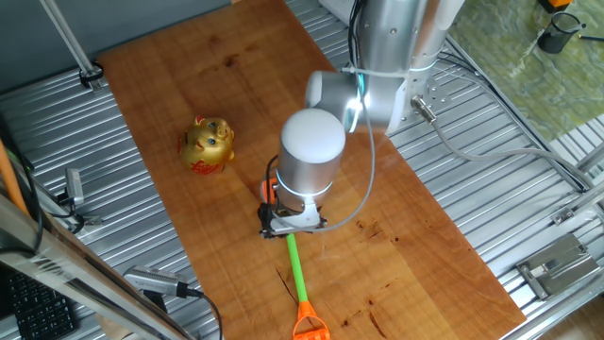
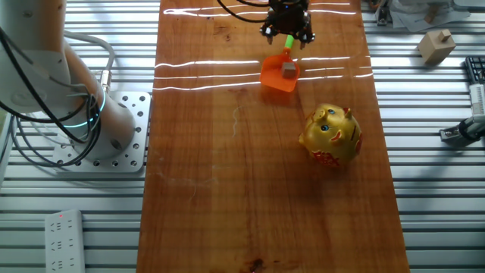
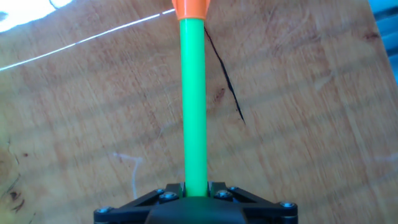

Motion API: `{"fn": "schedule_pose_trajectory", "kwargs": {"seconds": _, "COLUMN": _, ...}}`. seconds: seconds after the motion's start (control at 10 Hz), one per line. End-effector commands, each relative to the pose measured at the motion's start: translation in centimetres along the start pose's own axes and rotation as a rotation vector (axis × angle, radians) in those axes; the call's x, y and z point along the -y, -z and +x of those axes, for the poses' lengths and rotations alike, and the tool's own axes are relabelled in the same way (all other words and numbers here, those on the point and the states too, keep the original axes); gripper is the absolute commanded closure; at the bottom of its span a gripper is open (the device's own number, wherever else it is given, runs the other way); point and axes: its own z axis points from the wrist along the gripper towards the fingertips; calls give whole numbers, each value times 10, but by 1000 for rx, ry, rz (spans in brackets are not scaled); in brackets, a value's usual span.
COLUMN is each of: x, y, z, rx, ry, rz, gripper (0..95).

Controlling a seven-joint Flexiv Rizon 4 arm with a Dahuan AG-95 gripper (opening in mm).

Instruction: Use a shovel to scoop up an object

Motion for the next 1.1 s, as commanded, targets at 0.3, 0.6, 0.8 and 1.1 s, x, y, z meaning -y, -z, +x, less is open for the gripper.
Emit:
{"fn": "schedule_pose_trajectory", "kwargs": {"seconds": 0.3, "x": 16, "y": 41, "z": 18, "rx": 28, "ry": -166, "rz": -19, "gripper": 190}}
{"fn": "schedule_pose_trajectory", "kwargs": {"seconds": 0.6, "x": 23, "y": 81, "z": 39, "rx": 17, "ry": -486, "rz": 0, "gripper": 190}}
{"fn": "schedule_pose_trajectory", "kwargs": {"seconds": 0.8, "x": 24, "y": 100, "z": 48, "rx": 17, "ry": -659, "rz": 2, "gripper": 190}}
{"fn": "schedule_pose_trajectory", "kwargs": {"seconds": 1.1, "x": 20, "y": 115, "z": 50, "rx": 33, "ry": -754, "rz": 36, "gripper": 190}}
